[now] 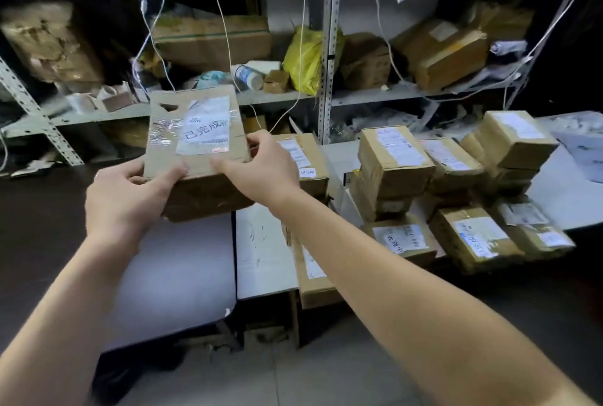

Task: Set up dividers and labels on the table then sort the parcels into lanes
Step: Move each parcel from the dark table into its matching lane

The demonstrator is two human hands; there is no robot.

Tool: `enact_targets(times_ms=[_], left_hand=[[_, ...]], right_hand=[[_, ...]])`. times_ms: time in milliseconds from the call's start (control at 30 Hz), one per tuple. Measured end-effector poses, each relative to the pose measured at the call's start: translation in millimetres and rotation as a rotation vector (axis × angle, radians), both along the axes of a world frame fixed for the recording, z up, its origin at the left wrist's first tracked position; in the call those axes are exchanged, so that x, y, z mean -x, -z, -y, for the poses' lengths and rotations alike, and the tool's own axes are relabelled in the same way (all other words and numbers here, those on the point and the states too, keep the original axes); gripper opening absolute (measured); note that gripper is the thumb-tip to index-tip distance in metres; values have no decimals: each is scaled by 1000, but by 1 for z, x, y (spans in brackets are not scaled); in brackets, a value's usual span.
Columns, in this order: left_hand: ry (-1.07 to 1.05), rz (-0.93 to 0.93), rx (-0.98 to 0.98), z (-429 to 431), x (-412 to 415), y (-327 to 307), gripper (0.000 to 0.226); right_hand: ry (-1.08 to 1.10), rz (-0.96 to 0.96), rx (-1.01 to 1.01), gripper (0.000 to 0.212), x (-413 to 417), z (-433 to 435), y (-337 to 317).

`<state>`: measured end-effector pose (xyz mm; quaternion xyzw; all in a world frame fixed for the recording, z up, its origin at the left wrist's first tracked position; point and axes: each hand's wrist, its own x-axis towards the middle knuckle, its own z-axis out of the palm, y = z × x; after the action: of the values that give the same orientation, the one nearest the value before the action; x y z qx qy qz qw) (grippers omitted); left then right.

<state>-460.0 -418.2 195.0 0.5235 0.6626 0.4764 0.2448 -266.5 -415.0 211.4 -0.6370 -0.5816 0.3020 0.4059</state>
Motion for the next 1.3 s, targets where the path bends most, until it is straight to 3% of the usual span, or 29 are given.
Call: enact_targets(times_ms=[167,333,433,600,733,900,1000,1300], left_hand=[[115,-38,22,57,-60,-8,30],[271,-16,91,97,-112,22,24],[331,-18,134,122,-147,42,20],[413,-71,167,141,-213,84,49],[427,-119,228,147,-272,107,53],[388,-61,328,141,-339,137,57],[343,-45,353,132,-370,154,58],[224,38,397,112,-408,185,46]], right_hand=[[119,-16,25,62,-56,66,0],[266,41,94,67,-107,128,22],[300,54,156,59,-143,162,37],[356,16,244,52,-207,194,75],[386,24,282,72,-262,196,105],[333,16,360,58,-328,179,134],[294,8,379,68,-359,162,153],[179,82,380,70,-396,113,184]])
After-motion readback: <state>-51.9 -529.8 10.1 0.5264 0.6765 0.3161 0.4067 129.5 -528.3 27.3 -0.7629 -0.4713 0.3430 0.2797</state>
